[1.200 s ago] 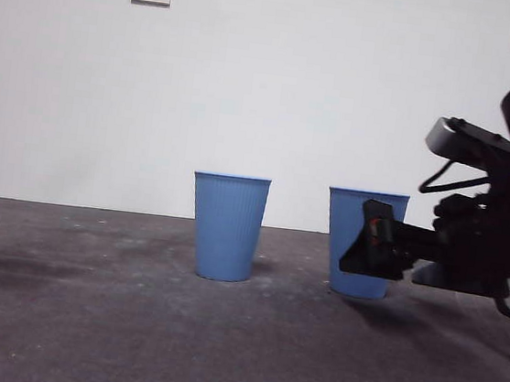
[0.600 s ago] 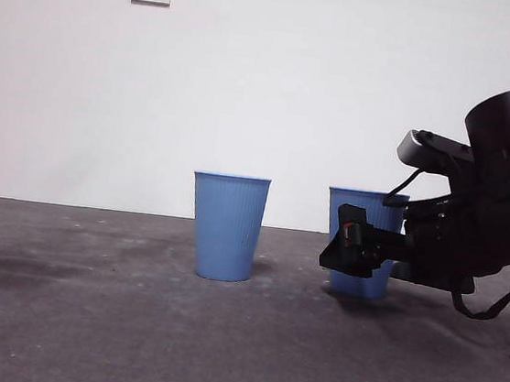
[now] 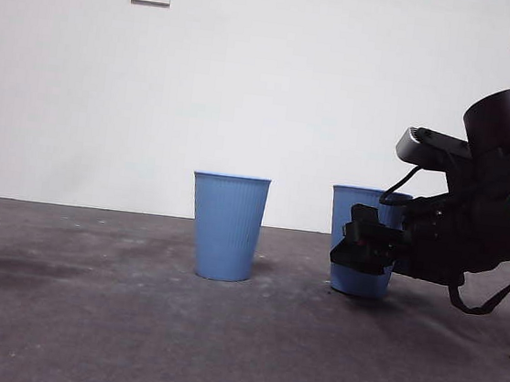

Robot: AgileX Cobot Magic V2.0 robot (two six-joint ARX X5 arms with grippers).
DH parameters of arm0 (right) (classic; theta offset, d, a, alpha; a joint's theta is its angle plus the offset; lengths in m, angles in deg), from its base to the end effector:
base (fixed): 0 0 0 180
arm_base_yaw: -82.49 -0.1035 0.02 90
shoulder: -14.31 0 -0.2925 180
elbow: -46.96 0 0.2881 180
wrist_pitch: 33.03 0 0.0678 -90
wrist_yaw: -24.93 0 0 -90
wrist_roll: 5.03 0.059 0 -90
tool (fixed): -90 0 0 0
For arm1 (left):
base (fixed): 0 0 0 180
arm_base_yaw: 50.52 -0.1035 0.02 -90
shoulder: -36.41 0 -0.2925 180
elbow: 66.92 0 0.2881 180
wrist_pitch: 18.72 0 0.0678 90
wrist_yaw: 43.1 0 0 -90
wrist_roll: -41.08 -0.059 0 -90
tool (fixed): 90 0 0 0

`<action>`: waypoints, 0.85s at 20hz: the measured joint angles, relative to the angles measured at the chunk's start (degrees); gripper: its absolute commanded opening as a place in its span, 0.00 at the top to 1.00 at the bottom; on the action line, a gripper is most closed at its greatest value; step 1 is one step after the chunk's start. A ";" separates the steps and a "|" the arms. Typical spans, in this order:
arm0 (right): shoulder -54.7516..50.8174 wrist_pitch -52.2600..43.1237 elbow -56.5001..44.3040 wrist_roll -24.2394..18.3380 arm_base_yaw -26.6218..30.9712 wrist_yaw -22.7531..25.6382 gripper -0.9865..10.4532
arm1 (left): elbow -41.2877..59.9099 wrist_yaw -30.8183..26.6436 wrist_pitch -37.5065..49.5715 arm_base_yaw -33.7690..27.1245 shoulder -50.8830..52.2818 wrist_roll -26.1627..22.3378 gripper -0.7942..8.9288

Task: Pick up the cup brush,pick up the cup,insert the brush into the cup,clean the cup,put the cup brush back,put the cup back to the fixed position on the table

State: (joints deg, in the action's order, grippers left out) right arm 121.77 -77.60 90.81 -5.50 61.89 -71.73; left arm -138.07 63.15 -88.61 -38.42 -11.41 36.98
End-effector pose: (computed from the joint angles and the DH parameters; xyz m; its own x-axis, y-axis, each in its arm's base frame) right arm 0.3302 0.1314 0.0832 0.8381 0.4389 -0.3240 -0.4546 0.8902 0.0301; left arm 0.1664 -0.0526 0.3440 0.5868 -0.4120 -0.6971 0.4391 0.8852 -0.1535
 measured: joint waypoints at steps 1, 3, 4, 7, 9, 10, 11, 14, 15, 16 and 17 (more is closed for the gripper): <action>0.00 0.00 0.00 -0.04 0.00 -0.48 0.94 | 0.00 0.00 -0.02 0.00 0.00 -0.04 0.93; 0.00 0.00 0.00 -0.17 0.02 -2.23 0.92 | 0.00 0.00 -0.42 0.00 -0.02 -0.68 0.93; 0.00 0.04 0.00 -0.15 0.02 -3.19 0.92 | 0.00 -0.02 -1.18 0.02 -0.09 -1.16 0.93; -2.03 4.90 0.35 -0.11 0.07 -5.90 0.92 | 0.00 -2.47 -2.49 0.70 -1.22 -2.62 0.93; -6.88 14.08 0.42 -0.28 0.04 -8.66 0.92 | 0.00 -5.49 -2.86 2.40 -1.99 -3.76 0.93; -10.16 20.17 0.42 -0.68 0.00 -9.77 0.92 | 0.00 -6.64 -3.08 3.56 -2.21 -4.48 0.93; -13.90 27.23 0.55 -1.27 0.00 -11.08 0.92 | 0.00 -7.56 -3.37 4.79 -2.36 -5.31 0.93; -26.05 51.93 4.68 -5.33 -0.59 -13.00 0.92 | 0.00 -10.91 -5.42 8.63 -3.32 -8.04 0.93; -29.79 60.48 7.28 -7.39 -1.27 -13.14 0.92 | 0.00 -11.78 -5.88 10.05 -3.61 -9.11 0.93; -32.96 68.96 10.19 -9.70 -2.03 -13.22 0.92 | 0.00 -13.03 -6.21 11.50 -3.78 -10.32 0.93; -35.39 77.46 13.31 -12.09 -2.78 -13.29 0.93 | 0.00 -14.38 -6.49 12.98 -3.91 -11.54 0.93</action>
State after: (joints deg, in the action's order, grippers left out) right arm 86.38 -0.14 104.12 -17.59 59.11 -85.02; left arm -138.07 48.77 -95.10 -25.44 -15.32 25.44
